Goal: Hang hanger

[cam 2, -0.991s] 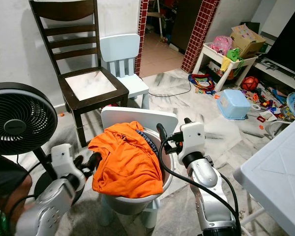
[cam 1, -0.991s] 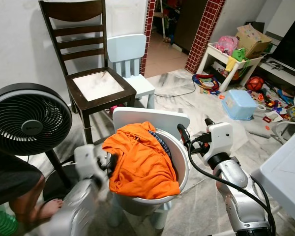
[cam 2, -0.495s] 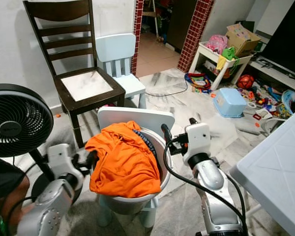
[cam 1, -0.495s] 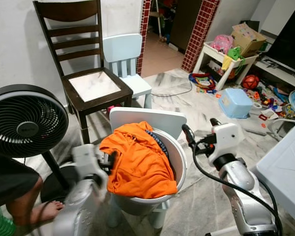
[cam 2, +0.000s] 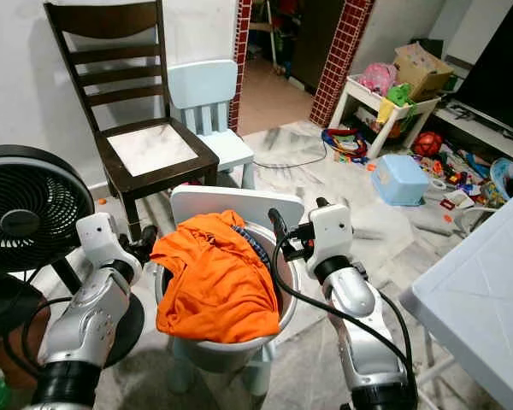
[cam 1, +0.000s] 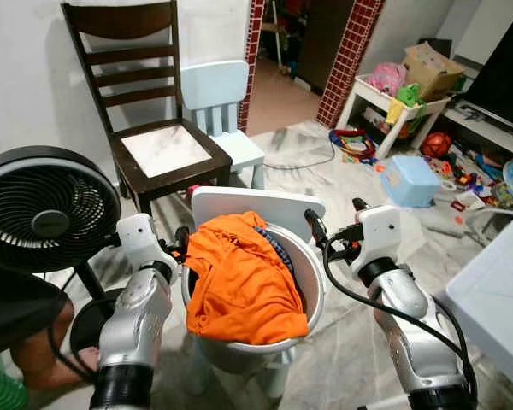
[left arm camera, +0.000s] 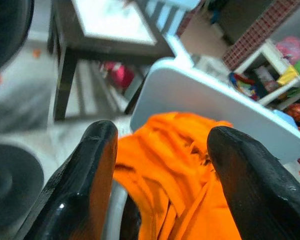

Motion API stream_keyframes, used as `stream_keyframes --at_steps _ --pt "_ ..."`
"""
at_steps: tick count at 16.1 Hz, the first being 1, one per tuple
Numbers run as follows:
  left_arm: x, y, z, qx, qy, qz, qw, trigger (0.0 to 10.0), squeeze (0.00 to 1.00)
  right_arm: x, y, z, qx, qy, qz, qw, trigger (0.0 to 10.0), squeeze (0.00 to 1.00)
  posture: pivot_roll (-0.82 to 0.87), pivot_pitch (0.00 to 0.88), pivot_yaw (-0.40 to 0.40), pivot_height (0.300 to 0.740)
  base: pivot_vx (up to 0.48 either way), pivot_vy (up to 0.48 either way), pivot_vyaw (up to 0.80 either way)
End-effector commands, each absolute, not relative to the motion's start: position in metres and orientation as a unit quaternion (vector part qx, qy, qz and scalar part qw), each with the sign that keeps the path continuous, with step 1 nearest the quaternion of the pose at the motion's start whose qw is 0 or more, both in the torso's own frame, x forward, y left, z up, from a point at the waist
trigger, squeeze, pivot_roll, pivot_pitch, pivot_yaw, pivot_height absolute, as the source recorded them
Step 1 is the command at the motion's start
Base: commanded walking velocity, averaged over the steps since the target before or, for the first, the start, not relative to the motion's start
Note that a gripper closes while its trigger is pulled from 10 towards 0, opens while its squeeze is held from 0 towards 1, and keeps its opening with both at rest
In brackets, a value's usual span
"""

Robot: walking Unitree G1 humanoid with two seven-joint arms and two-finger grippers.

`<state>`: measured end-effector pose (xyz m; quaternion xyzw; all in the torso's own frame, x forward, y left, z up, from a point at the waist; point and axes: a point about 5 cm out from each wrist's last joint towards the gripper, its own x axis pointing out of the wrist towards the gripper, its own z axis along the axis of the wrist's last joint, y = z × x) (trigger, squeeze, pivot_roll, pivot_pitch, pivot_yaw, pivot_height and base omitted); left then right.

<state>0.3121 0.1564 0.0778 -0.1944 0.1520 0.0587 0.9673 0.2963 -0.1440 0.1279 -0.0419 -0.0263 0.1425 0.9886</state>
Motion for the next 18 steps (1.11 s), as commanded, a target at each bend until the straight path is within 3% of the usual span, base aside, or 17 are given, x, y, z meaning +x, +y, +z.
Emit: stream_keyframes --at_steps 1,4,8,12,16,18 --pt "0.314 0.154 0.073 -0.213 0.162 0.069 0.961 10.0 0.0 0.299 -0.148 0.133 -0.047 -0.035 0.137 0.989 10.0 0.0 -0.01 0.033 -0.144 0.74 0.0 0.0 0.0" --pt "0.306 0.146 0.072 -0.211 0.162 0.058 0.962 10.0 0.0 0.3 -0.152 0.136 -0.055 -0.038 0.141 0.988 10.0 0.0 0.0 0.033 -0.154 0.74 0.0 0.0 0.0" --pt "0.267 0.196 0.062 -0.146 0.156 0.087 0.973 10.0 0.0 0.303 -0.148 0.132 -0.052 -0.035 0.143 0.988 10.0 0.0 0.04 0.046 -0.162 0.74 0.0 0.0 0.0" --pt "0.254 0.232 0.045 -0.106 0.176 0.124 0.971 10.0 0.0 0.305 -0.144 0.133 -0.05 -0.037 0.151 0.987 10.0 0.0 0.03 0.048 -0.172 0.74 0.0 0.0 0.0" --pt "0.238 0.241 0.028 -0.086 0.194 0.118 0.97 10.0 0.0 0.303 -0.149 0.134 -0.055 -0.038 0.15 0.986 10.0 0.0 0.01 0.053 -0.18 0.74 0.0 0.0 0.0" --pt "0.237 0.23 0.034 -0.093 0.175 0.076 0.977 10.0 0.0 0.301 -0.149 0.134 -0.055 -0.037 0.152 0.986 10.0 0.0 0.01 0.055 -0.184 0.74 0.0 0.0 0.0"
